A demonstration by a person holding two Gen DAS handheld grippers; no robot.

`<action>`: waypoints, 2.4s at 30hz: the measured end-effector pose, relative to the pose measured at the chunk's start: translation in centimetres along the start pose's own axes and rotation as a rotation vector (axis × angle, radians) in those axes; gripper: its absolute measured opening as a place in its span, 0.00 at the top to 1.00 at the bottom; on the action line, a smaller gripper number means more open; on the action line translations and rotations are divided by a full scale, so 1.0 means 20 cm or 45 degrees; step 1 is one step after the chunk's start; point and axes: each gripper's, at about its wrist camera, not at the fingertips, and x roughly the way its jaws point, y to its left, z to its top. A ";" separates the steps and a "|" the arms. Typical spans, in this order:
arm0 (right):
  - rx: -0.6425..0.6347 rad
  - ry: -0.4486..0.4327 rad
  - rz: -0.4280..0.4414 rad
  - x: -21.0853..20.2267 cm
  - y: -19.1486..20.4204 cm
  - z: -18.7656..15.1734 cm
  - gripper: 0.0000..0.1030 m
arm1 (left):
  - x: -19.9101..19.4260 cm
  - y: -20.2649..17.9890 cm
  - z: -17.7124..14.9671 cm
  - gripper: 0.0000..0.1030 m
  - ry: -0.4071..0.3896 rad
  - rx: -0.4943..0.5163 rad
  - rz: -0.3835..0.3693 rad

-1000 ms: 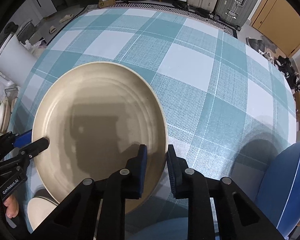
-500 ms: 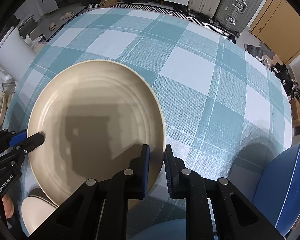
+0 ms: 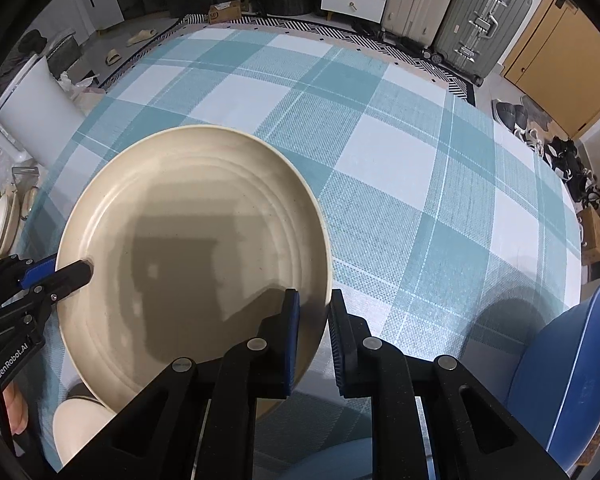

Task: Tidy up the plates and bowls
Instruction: 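Carry the cream plate with both grippers toward the stacked cream plates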

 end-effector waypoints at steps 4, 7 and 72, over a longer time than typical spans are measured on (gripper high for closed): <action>0.001 -0.010 0.001 -0.03 0.00 0.00 0.86 | -0.04 -0.01 0.01 0.86 -0.013 0.002 0.000; 0.006 -0.024 -0.001 -0.05 0.00 0.00 0.86 | -0.07 -0.01 0.01 0.86 -0.027 0.005 0.001; 0.053 -0.299 0.006 -0.77 0.12 -0.40 0.85 | -0.95 -0.25 -0.30 0.86 -0.268 0.123 -0.020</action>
